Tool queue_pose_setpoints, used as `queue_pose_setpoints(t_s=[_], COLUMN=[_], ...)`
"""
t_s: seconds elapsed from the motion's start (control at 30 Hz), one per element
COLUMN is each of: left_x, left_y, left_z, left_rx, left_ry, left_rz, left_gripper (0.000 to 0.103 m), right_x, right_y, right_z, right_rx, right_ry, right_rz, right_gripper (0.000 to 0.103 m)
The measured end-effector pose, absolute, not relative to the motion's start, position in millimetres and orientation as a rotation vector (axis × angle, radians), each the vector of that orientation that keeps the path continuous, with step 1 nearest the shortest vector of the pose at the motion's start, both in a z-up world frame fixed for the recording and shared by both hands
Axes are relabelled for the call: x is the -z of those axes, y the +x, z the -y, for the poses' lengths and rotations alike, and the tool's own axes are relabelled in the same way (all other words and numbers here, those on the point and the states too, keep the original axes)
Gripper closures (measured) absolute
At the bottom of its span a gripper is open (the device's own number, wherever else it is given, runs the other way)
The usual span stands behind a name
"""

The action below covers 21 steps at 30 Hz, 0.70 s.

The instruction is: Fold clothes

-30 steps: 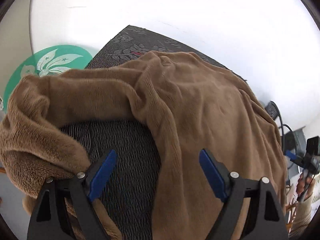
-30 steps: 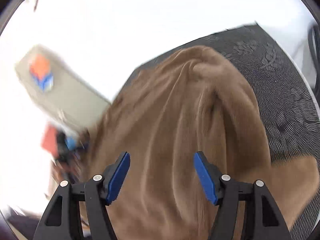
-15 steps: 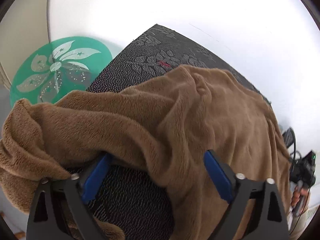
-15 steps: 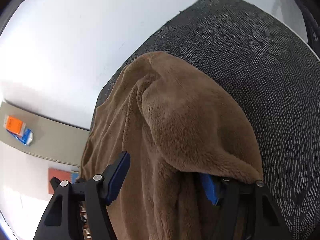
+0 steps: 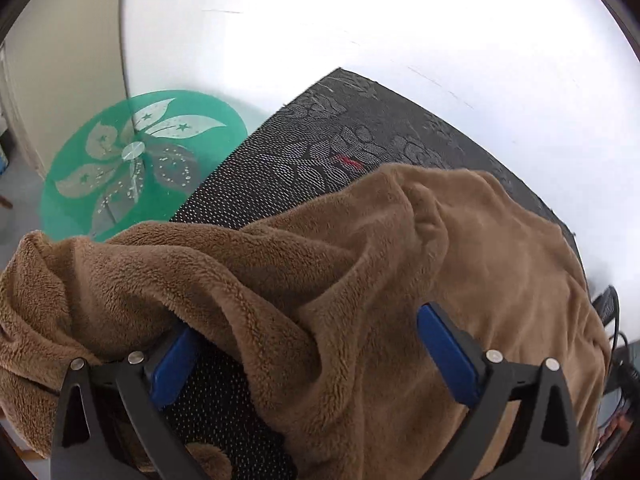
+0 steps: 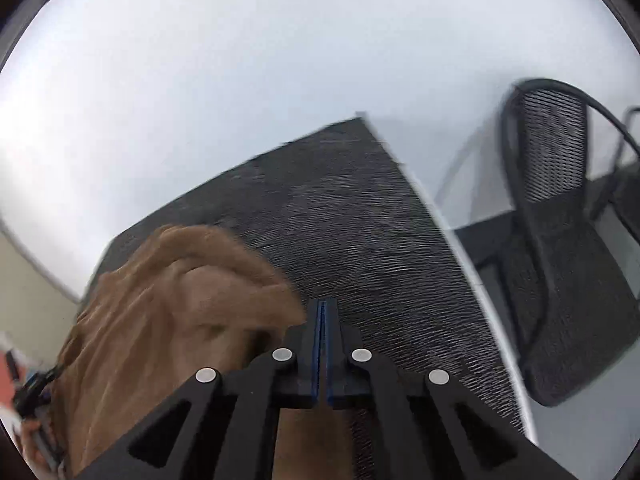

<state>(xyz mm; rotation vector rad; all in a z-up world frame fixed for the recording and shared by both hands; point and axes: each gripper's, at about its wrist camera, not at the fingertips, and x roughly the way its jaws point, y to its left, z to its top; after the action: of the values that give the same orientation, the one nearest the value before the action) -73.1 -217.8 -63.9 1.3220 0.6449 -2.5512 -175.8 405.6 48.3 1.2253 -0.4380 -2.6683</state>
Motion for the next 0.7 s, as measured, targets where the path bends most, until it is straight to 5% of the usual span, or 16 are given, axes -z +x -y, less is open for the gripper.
queue_pose_setpoints(t_s=[0.23, 0.3, 0.37, 0.7], left_x=[42, 29, 18, 2], left_y=[-51, -42, -39, -113], left_z=[226, 221, 217, 243], left_rx=[2.634, 2.674, 2.712, 2.744], left_ry=[1.289, 1.269, 1.249, 1.306], left_rz=[-0.776, -0.762, -0.716, -0.481], left_gripper=[0.0, 0.0, 0.0, 0.001], right_x=[-62, -64, -68, -78], right_y=[-179, -176, -181, -220], right_z=[-369, -357, -346, -317], right_rx=[2.544, 2.542, 2.538, 2.495], right_ry=[1.221, 1.223, 1.201, 1.169], right_rz=[0.325, 0.256, 0.214, 0.165], right_gripper=[0.097, 0.082, 0.021, 0.017])
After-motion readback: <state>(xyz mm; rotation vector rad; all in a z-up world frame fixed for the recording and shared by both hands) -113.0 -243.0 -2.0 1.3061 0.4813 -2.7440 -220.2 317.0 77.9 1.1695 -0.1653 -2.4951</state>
